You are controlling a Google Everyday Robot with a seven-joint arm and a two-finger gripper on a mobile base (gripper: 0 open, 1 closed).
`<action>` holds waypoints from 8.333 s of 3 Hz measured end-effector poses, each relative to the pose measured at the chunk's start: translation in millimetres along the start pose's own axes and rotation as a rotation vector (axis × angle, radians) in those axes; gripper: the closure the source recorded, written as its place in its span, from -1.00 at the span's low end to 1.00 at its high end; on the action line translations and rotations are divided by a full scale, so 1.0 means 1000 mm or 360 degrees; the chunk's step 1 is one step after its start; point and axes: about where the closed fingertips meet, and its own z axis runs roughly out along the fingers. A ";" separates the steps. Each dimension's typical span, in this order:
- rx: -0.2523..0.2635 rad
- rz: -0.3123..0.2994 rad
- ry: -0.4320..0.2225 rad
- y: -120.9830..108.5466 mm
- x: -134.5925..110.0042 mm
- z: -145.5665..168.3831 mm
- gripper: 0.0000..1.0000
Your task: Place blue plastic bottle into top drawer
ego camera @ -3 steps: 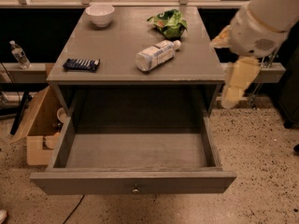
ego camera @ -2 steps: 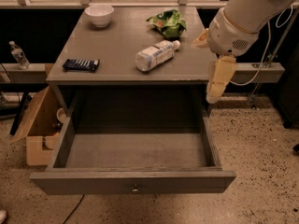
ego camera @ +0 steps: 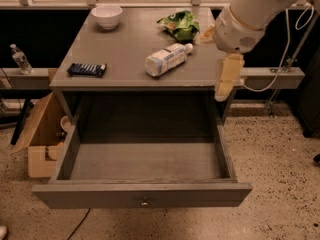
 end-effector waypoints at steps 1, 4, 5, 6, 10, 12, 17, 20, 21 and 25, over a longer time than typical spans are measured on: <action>0.0069 -0.0232 -0.0001 -0.043 -0.006 0.009 -1.00; 0.0032 -0.0420 0.0258 -0.116 -0.011 0.073 -1.00; -0.0005 -0.0417 0.0337 -0.132 -0.013 0.091 -1.00; -0.0040 -0.0431 0.0379 -0.138 -0.017 0.102 -1.00; -0.0185 -0.0536 0.0312 -0.133 -0.040 0.126 0.59; -0.0038 -0.0317 0.0093 -0.073 -0.032 0.045 1.00; -0.0429 0.0236 0.0019 0.066 -0.047 0.092 1.00; -0.0305 0.0893 0.0106 0.082 -0.029 0.186 1.00; -0.0291 0.1015 0.0087 0.081 -0.025 0.212 0.62; -0.0257 0.1083 0.0045 0.076 -0.028 0.236 -1.00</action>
Offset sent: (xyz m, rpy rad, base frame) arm 0.1047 0.0412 -0.0033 -0.1235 -0.1706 0.2761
